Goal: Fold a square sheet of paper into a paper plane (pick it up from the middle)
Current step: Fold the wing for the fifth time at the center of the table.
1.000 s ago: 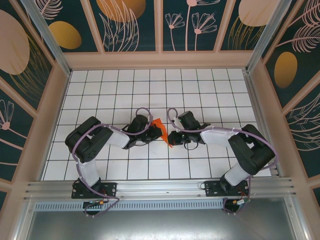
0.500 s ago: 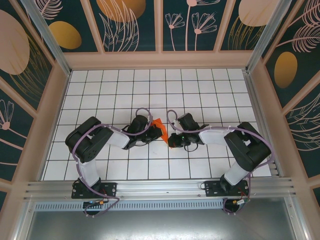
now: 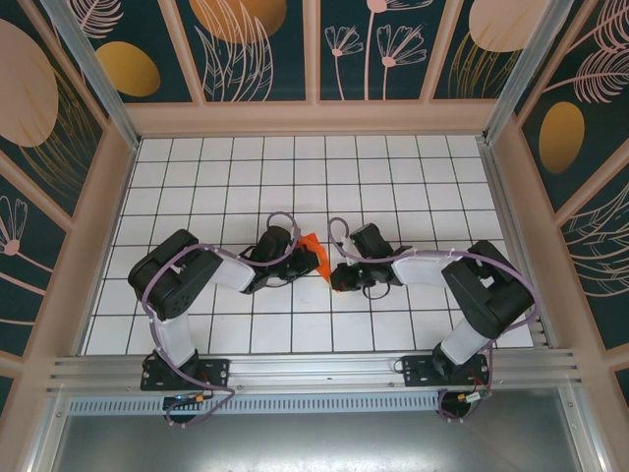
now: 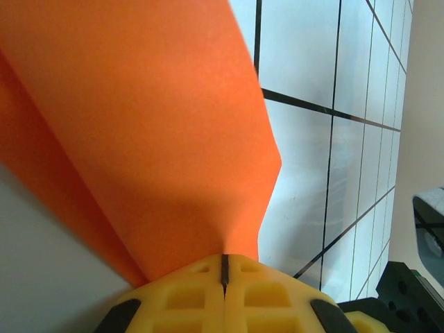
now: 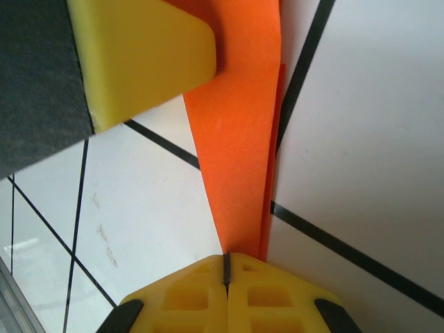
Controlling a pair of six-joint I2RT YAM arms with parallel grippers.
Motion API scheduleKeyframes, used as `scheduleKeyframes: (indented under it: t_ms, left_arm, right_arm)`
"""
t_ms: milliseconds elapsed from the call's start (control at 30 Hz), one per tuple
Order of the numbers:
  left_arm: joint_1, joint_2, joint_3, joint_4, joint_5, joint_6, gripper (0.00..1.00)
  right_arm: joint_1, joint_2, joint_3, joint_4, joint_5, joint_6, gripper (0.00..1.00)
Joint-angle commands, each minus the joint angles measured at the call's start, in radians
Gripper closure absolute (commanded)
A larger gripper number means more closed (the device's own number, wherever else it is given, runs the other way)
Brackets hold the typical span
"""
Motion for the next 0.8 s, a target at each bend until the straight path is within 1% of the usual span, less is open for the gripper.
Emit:
scheduleKeyframes:
  t_ms: [0,167,333,467,667,767]
  left_arm:
    - [0.014,0.131,-0.033,-0.288,-0.238,0.056,1.0]
    - [0.014,0.126,-0.033,-0.288,-0.24,0.062,1.0]
    - [0.014,0.131,-0.021,-0.29,-0.234,0.07,1.0]
    - [0.014,0.13,0.005,-0.31,-0.234,0.088,1.0]
    - [0.014,0.112,0.034,-0.327,-0.224,0.101,1.0]
    - [0.014,0.095,0.035,-0.329,-0.213,0.107,1.0]
  right_arm:
    - [0.007,-0.018,-0.081,-0.166,-0.002,-0.014,0.95]
    - [0.006,-0.087,-0.143,-0.174,0.013,0.014,0.95]
    - [0.006,-0.142,-0.148,-0.179,0.031,0.027,0.95]
    - [0.005,-0.152,-0.107,-0.146,0.047,0.04,0.95]
    - [0.004,-0.186,-0.029,-0.066,0.038,0.058,0.95]
    - [0.003,-0.163,-0.004,-0.036,0.036,0.057,0.94]
